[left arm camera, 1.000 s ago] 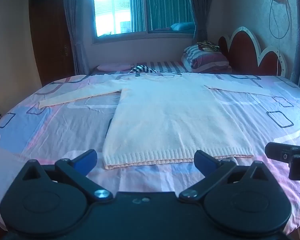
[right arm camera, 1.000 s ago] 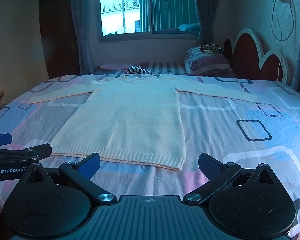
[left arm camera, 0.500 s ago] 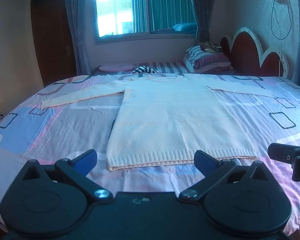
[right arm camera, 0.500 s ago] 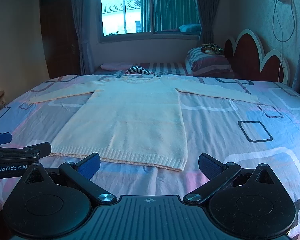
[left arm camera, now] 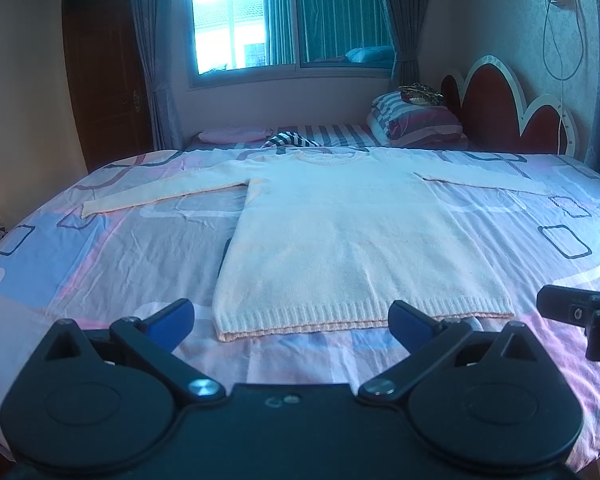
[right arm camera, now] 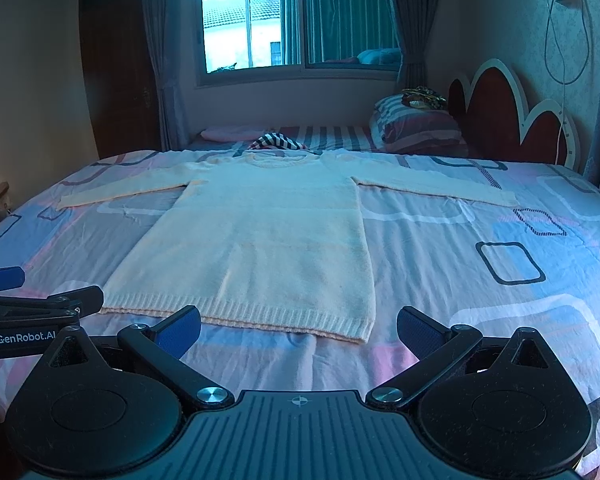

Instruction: Fold small clothes

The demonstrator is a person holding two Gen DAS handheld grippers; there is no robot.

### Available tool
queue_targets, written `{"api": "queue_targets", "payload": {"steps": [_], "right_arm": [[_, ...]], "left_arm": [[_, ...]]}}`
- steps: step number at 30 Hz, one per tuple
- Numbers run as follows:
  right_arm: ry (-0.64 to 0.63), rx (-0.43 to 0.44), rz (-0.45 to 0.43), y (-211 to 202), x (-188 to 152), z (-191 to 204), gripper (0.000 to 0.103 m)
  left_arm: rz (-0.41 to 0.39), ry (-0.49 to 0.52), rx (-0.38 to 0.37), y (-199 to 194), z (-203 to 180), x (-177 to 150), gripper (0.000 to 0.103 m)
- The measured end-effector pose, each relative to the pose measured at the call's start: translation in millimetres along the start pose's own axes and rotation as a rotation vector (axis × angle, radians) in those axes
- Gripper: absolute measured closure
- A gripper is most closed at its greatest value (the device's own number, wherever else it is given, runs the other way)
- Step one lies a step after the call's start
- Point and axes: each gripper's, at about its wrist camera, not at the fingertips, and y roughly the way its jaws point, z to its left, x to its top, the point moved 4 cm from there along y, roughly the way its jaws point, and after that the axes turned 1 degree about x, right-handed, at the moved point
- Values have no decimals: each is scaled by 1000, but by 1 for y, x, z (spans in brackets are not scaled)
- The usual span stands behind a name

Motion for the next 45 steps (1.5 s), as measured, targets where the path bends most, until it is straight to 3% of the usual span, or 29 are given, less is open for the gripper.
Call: {"api": "queue_targets", "payload": {"steps": [45], "right_arm": [[-6,11,4,2,0,0,0]], "left_arm": [[1,-18,13,3,1,0,0]]}}
